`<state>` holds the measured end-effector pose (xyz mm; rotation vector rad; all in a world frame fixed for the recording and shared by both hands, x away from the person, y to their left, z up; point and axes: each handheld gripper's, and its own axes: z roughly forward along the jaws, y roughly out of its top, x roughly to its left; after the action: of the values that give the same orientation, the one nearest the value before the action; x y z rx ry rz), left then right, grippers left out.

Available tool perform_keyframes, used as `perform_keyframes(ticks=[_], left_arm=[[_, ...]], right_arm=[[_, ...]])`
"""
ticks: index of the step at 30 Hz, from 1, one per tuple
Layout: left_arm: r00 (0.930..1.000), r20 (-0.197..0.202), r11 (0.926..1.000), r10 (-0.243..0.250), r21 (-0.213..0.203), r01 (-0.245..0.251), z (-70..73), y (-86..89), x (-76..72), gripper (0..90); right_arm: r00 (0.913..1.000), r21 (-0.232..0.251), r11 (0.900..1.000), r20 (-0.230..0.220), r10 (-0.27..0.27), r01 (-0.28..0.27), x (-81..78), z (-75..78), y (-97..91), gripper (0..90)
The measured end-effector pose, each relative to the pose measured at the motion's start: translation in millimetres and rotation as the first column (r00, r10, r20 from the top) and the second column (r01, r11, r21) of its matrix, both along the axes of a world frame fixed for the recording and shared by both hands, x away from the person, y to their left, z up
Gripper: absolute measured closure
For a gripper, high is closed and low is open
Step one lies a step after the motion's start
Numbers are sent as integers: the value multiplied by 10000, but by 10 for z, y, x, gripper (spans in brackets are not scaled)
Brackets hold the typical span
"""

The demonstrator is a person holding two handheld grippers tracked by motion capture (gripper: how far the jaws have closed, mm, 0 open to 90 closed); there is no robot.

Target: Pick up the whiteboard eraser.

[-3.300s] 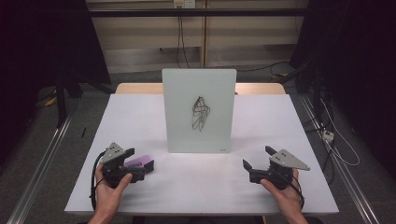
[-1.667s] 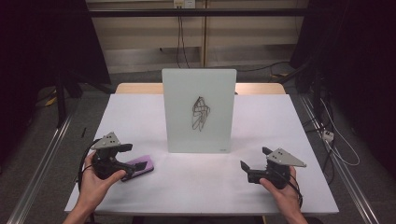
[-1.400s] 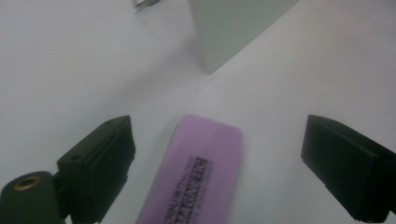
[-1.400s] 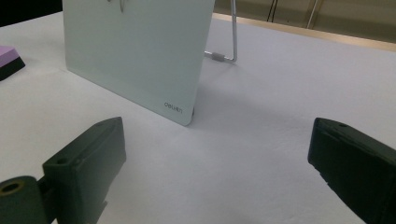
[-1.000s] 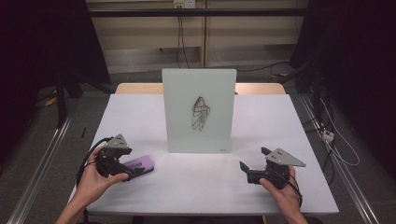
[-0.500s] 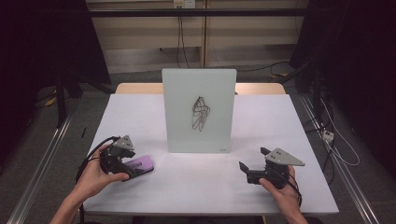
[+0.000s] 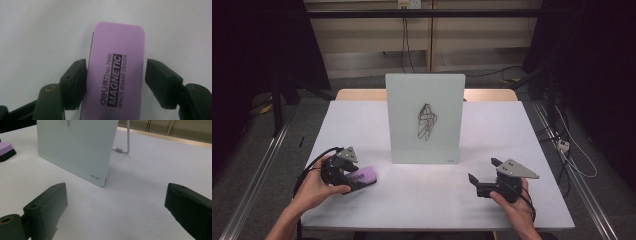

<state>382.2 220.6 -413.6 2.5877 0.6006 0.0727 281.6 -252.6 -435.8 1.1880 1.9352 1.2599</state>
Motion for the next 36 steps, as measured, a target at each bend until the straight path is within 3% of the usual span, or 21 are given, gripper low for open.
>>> perform_keyframes(ticks=[7, 21, 27, 29, 36], left_arm=[[9999, 86, 9996, -124, 271, 122, -14, 8, -3, 381], [10000, -73, 9995, -26, 306, 28, 6, 8, -3, 407], [9997, -1, 9997, 251, 9, -251, 47, 21, -28, 410], [9985, 80, 9980, 540, -335, -537, 76, 35, -37, 410], [9936, 189, 9908, 1114, -790, -1096, 131, 28, -50, 410]], right_arm=[[10000, 117, 9999, 23, -11, 11, -5, 9, -13, 47], [10000, 73, 10000, 33, -28, 28, -6, 13, -7, 46], [10000, 84, 10000, 23, -22, 22, -3, 12, -4, 47], [10000, 98, 9999, 6, -31, 31, -2, 10, -2, 46], [10000, 111, 9999, 5, -11, 11, -4, 13, -5, 46]])
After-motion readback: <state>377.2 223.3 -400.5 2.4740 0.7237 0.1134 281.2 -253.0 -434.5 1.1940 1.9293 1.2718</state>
